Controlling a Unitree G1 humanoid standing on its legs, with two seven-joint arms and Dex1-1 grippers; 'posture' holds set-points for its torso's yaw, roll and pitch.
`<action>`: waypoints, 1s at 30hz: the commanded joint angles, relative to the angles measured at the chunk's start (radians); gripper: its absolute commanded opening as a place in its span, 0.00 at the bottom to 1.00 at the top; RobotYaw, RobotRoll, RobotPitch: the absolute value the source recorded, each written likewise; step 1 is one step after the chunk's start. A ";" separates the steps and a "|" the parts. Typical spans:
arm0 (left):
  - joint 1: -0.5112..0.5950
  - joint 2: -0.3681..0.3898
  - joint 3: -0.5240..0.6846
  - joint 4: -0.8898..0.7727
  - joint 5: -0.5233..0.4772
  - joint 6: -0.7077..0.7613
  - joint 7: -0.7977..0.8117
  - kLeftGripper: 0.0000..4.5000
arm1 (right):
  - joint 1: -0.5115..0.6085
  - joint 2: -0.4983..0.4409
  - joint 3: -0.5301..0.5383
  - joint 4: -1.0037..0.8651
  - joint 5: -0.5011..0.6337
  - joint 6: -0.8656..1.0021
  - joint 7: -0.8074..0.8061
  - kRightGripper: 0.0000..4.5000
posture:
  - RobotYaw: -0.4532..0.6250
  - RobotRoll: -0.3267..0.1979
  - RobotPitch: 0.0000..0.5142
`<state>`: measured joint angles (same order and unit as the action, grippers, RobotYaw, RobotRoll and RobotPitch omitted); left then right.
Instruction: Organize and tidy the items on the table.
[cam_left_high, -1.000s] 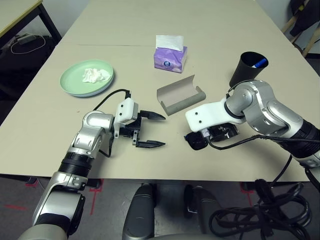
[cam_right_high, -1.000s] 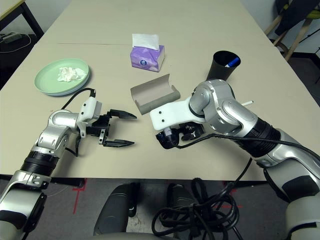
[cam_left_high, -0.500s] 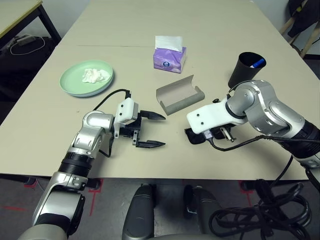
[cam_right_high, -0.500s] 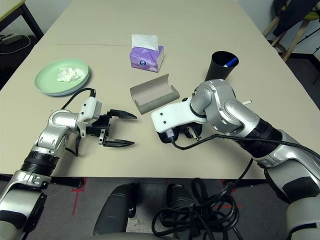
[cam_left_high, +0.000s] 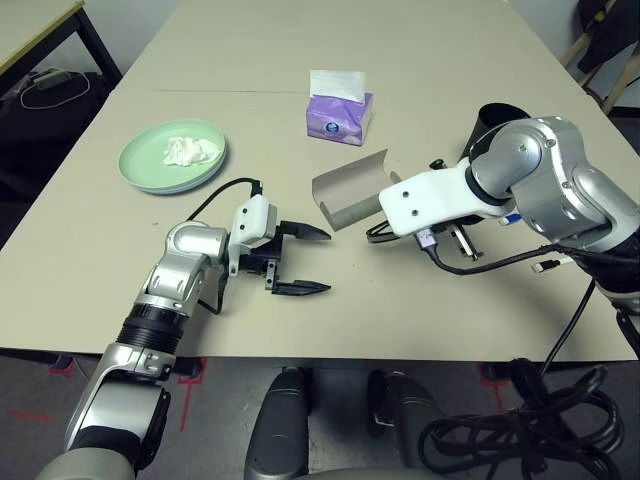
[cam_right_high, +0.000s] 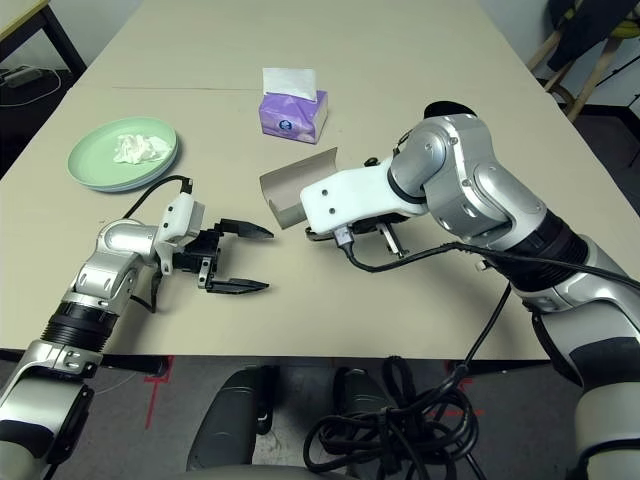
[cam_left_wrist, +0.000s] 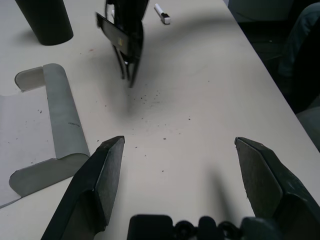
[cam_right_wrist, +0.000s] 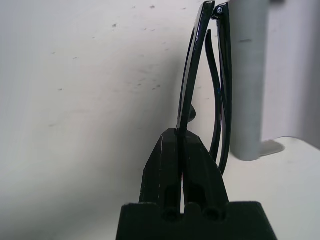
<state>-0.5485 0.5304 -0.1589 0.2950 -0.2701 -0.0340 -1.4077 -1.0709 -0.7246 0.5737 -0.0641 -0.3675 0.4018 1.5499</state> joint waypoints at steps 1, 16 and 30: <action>-0.015 -0.001 -0.002 0.014 0.020 0.014 0.033 1.00 | -0.062 0.021 -0.022 0.108 -0.018 -0.077 -0.064 0.01 | 0.54 0.62 0.28; 0.018 -0.011 0.037 -0.093 -0.003 0.101 0.211 1.00 | -0.202 0.151 -0.005 0.502 -0.084 -0.370 -0.230 0.01 | 0.61 0.62 0.29; 0.056 0.000 0.048 -0.174 -0.010 0.145 0.281 1.00 | -0.219 0.228 0.002 0.597 -0.108 -0.459 -0.255 0.01 | 0.65 0.62 0.29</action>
<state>-0.5064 0.5245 -0.1174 0.1556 -0.2733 0.1009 -1.1302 -1.2781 -0.4974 0.5747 0.5215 -0.4699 -0.0474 1.2951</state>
